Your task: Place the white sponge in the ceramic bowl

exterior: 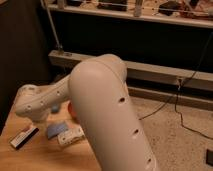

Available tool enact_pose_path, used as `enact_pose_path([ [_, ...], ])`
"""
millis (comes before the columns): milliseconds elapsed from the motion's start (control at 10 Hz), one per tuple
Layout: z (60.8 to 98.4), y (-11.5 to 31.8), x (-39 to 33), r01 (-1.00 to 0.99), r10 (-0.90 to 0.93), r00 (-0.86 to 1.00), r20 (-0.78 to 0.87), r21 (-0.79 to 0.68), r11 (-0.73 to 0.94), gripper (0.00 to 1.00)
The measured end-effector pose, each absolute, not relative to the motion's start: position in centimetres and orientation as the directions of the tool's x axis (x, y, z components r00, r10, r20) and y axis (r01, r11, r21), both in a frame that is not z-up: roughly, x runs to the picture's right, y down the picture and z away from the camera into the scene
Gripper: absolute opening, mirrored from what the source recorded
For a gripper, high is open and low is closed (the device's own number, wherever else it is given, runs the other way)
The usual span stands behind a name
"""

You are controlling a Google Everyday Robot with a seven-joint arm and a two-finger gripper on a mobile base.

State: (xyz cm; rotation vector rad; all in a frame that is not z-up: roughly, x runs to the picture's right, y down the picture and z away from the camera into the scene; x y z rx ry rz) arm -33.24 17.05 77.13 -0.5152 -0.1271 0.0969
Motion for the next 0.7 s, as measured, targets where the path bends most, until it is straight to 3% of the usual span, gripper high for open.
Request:
enact_pose_path([
  [400,76.5,19.0,-29.5,-0.082,0.139,0.988,0.066,-0.539,0.838,0.65],
  [700,77.5,17.4,-27.6,-0.106,0.135,0.991,0.024,-0.487,0.867,0.65],
])
